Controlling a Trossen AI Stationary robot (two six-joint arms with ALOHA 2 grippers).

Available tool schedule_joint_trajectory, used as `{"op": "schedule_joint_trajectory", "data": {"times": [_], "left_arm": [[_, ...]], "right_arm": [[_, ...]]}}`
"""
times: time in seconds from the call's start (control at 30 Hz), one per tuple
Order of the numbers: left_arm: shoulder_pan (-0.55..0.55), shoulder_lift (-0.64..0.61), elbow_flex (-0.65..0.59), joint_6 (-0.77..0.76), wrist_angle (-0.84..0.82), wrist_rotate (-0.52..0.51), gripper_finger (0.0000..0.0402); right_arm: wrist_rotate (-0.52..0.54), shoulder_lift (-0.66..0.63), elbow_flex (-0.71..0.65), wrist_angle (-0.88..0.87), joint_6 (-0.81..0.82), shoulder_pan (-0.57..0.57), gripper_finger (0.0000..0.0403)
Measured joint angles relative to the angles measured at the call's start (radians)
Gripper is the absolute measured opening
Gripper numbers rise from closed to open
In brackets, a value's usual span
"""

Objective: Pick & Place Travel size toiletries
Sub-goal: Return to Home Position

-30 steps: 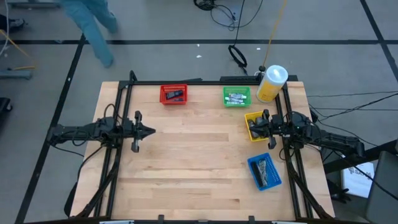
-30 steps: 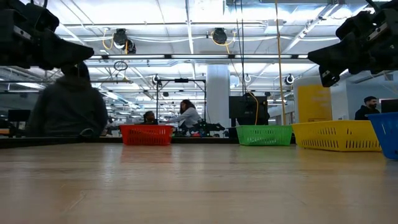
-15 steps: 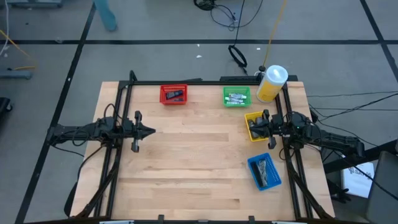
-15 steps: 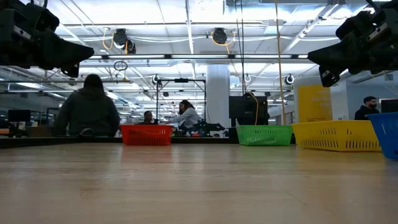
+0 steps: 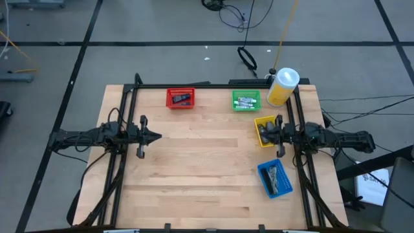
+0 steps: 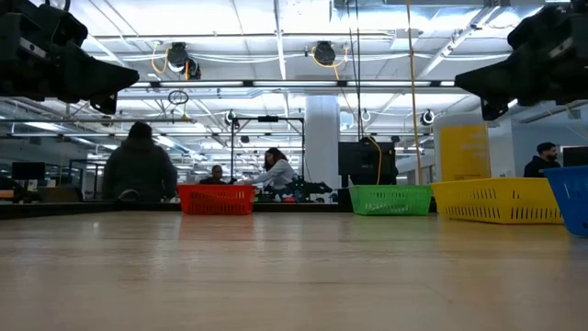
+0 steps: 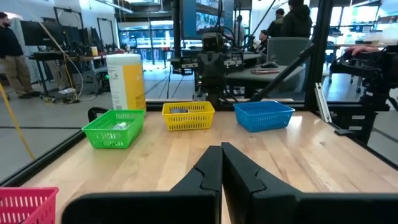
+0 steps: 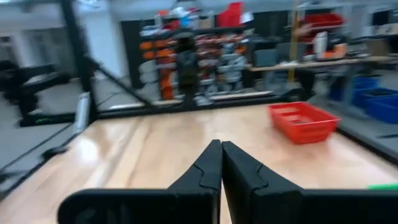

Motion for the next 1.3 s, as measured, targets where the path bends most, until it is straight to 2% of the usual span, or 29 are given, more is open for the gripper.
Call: {"op": "schedule_joint_trajectory", "data": {"times": [0.23, 0.67, 0.97, 1.3], "left_arm": [[0.0, 0.0, 0.0, 0.0, 0.0, -0.002, 0.0014], [0.0, 0.0, 0.0, 0.0, 0.001, -0.003, 0.0001], [0.0, 0.0, 0.0, 0.0, 0.001, -0.005, 0.0016], [0.0, 0.0, 0.0, 0.0, 0.001, -0.005, 0.0002]], "right_arm": [[-0.075, 0.0, 0.0, 0.007, 0.052, 0.003, 0.0], [-0.074, 0.013, 0.0, 0.061, 0.06, -0.001, 0.0], [-0.075, 0.014, 0.0, 0.06, 0.06, -0.001, 0.0], [-0.075, 0.014, 0.0, 0.06, 0.06, -0.001, 0.0]]}}
